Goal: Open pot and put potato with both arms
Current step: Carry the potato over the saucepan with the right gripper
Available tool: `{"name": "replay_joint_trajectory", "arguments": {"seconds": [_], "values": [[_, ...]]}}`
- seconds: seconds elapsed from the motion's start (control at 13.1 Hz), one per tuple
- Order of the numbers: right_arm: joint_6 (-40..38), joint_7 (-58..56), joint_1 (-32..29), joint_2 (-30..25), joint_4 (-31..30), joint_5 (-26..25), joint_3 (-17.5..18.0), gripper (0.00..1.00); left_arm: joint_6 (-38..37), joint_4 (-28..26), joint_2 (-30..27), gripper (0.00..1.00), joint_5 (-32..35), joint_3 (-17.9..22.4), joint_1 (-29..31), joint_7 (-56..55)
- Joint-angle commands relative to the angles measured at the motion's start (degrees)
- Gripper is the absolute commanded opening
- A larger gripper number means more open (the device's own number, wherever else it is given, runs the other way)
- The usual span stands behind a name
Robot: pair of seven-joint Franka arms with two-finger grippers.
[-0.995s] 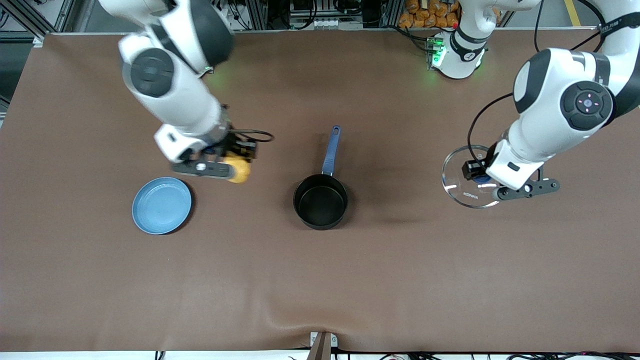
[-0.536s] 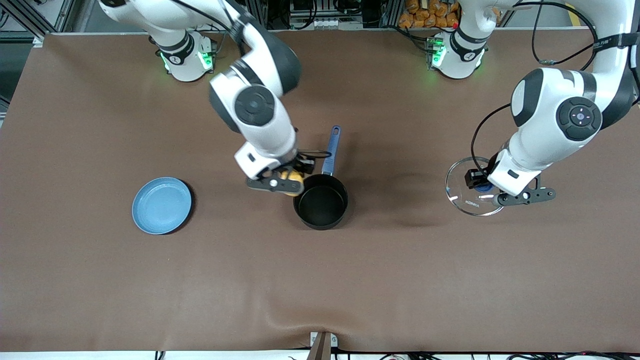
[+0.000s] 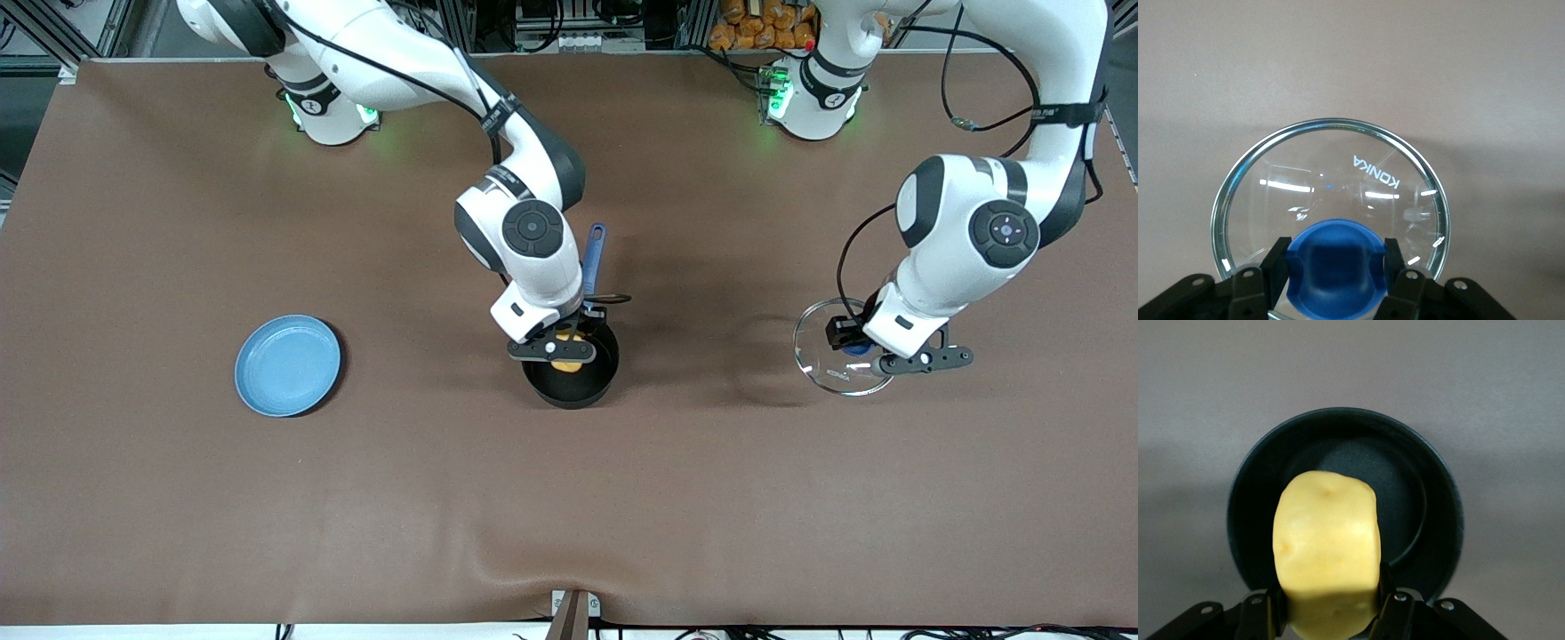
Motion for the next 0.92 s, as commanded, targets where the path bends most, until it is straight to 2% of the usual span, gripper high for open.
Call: {"name": "replay_joint_trajectory", "arguments": {"seconds": [0.0,0.46,0.69,0.77,0.84], "values": [[0.9,0.9,1.0,2.7,2.3,-0.9,-1.3,0.0,5.0,-2.0,1.0,0.0,-0.5,-0.5,1.5,2.5],[3.6,1.0,1.2,5.8,2.1,-0.8,-1.8,0.0,8.7,-2.5,5.6,0.0,-0.7,-0.6,2.7,3.0],[4.8,1.1,1.4,6.7,2.1,-0.8,-1.8,0.0,9.1,-2.5,6.8,0.0,-5.7,-0.6,3.1,4.5],[4.8,1.1,1.4,6.8,2.1,-0.8,-1.8,0.11,9.2,-2.5,7.1,0.0,-7.2,-0.5,3.6,6.4],[4.8,1.1,1.4,6.8,2.1,-0.8,-1.8,0.4,9.2,-2.4,7.5,0.0,-8.1,-0.5,4.1,7.7]]}}
